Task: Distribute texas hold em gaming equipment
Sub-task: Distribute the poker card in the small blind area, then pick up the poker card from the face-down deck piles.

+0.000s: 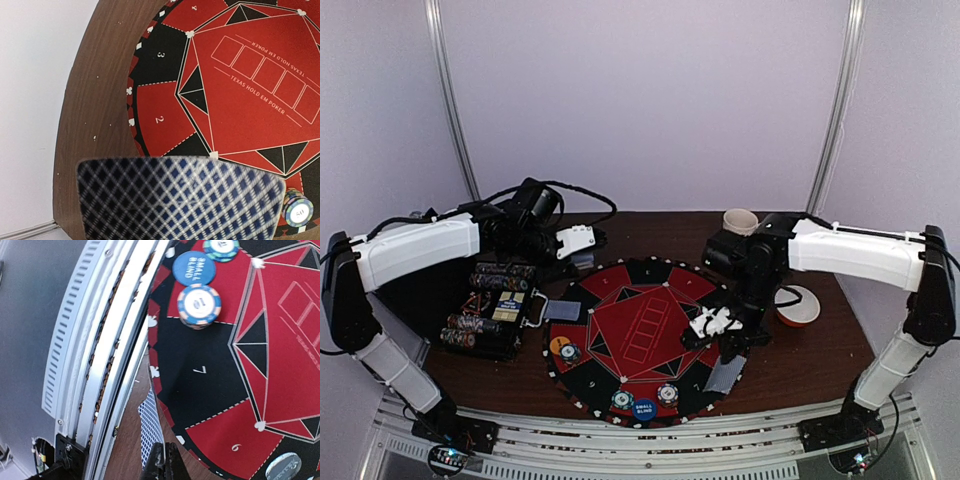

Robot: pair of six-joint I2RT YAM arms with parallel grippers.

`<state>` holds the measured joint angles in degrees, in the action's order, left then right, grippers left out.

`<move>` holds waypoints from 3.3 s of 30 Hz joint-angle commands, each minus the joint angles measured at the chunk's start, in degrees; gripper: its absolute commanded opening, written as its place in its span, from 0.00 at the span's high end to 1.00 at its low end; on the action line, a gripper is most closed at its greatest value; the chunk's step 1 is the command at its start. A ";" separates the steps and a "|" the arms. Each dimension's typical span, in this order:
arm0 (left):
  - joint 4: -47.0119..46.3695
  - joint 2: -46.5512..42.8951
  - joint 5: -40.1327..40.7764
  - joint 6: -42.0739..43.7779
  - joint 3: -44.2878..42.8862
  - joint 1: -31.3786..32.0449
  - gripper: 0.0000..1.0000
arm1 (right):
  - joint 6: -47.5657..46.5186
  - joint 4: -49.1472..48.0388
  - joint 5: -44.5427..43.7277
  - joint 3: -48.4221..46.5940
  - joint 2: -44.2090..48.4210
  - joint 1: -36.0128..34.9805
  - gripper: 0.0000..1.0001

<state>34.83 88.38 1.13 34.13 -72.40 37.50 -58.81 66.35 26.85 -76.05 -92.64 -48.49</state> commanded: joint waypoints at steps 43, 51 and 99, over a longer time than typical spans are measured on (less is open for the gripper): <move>-2.57 -2.49 0.04 0.07 0.95 -1.01 0.49 | 1.04 -35.22 -26.81 7.69 4.34 -9.63 0.08; -3.74 -3.43 -0.73 0.28 0.97 -0.96 0.49 | 57.44 -78.45 -27.62 14.61 16.29 4.67 0.00; -5.12 -4.24 -2.10 0.94 1.21 -0.80 0.52 | 92.42 -72.92 12.99 -21.12 -25.99 3.97 0.56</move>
<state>32.84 85.17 -1.78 34.63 -71.46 36.80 37.87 -11.97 43.97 -98.26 -122.96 -45.30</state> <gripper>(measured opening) 0.491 0.469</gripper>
